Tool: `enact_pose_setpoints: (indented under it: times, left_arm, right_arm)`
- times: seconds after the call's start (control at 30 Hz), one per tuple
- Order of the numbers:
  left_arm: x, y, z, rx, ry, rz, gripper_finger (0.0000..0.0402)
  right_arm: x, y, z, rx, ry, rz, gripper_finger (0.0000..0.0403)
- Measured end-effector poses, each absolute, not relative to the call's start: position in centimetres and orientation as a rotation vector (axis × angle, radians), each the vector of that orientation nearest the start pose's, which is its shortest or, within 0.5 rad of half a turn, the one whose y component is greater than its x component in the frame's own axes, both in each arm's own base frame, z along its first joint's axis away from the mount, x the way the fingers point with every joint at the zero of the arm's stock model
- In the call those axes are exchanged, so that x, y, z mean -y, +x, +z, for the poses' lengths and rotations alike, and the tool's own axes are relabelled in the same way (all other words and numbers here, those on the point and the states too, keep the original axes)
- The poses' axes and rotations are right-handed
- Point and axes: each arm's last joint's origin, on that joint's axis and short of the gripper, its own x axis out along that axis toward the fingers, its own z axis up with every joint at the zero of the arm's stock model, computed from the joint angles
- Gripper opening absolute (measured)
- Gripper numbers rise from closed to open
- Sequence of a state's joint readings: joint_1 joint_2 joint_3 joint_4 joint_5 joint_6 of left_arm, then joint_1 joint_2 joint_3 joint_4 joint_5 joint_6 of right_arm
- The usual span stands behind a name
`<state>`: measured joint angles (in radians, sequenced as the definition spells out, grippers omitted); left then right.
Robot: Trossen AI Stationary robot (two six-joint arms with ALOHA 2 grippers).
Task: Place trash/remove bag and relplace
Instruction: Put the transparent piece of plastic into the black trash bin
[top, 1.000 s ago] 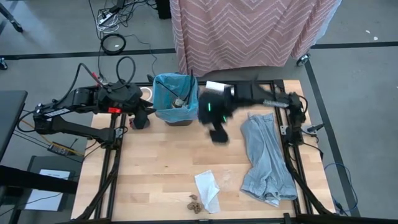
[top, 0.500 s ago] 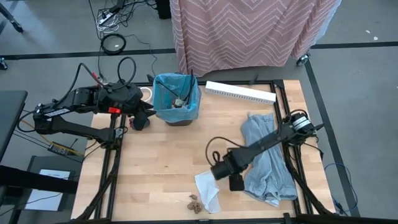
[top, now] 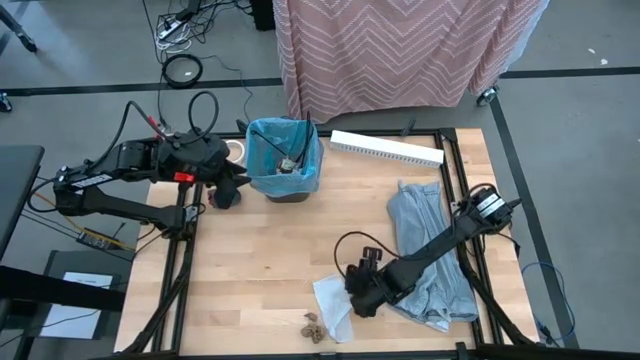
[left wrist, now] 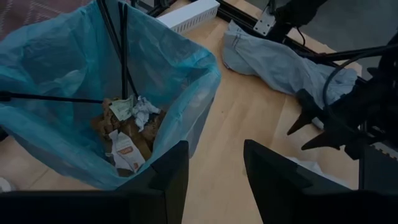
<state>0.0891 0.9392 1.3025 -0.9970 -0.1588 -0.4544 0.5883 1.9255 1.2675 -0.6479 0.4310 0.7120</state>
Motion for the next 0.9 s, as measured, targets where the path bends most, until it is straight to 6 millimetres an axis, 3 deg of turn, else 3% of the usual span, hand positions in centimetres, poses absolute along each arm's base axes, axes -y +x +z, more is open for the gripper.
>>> enact_pose_setpoints:
  times: [0.17,0.4,0.9]
  left_arm:
    - [-1.8,15.0,40.2,-0.569,-0.417,0.38,0.0162]
    - [-1.8,15.0,40.2,-0.568,-0.418,0.38,0.0162]
    - [-1.9,14.9,40.3,-0.559,-0.404,0.419,0.0162]
  right_arm:
    - [-19.8,31.0,14.9,-0.996,0.111,-0.319,0.0222]
    - [-22.4,29.5,14.1,-0.886,0.258,-0.299,0.0218]
    - [-22.3,23.9,10.2,-0.726,0.446,-0.556,0.0214]
